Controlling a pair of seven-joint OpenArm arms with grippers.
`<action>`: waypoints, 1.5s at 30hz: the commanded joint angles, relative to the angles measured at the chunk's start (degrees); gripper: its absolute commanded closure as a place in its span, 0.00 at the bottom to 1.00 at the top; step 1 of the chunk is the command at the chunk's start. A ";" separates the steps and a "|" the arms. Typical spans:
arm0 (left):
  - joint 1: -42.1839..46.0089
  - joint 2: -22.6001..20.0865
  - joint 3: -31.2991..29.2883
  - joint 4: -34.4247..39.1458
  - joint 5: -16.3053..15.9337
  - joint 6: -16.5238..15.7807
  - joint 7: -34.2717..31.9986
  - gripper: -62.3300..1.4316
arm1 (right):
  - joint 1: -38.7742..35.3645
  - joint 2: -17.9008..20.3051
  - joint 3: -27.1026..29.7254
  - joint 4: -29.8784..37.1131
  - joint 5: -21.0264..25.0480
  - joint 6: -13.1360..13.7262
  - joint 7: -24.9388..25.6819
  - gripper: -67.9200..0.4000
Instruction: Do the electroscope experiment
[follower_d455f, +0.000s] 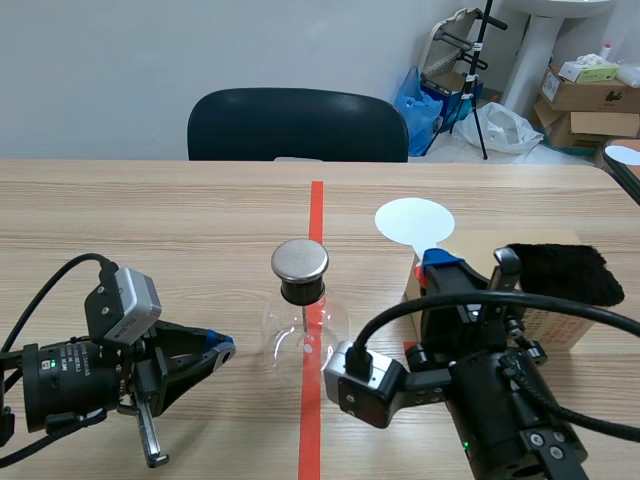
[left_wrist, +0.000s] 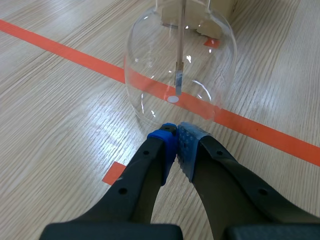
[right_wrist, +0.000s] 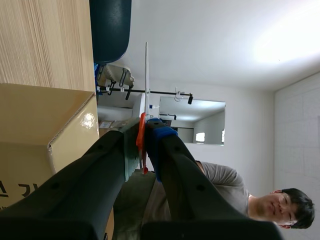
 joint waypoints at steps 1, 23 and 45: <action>-0.46 0.13 -0.20 1.29 -0.48 -0.09 -0.74 0.93 | 0.94 0.46 0.22 0.52 -0.04 -0.76 0.04 0.98; -0.46 0.13 -0.20 1.29 0.20 -0.09 0.76 0.93 | 0.96 0.44 0.22 0.52 -0.04 -0.81 0.04 0.98; -0.46 0.13 -0.20 1.29 0.20 -0.09 0.76 0.93 | 0.96 0.44 0.22 0.52 -0.04 -0.81 0.04 0.98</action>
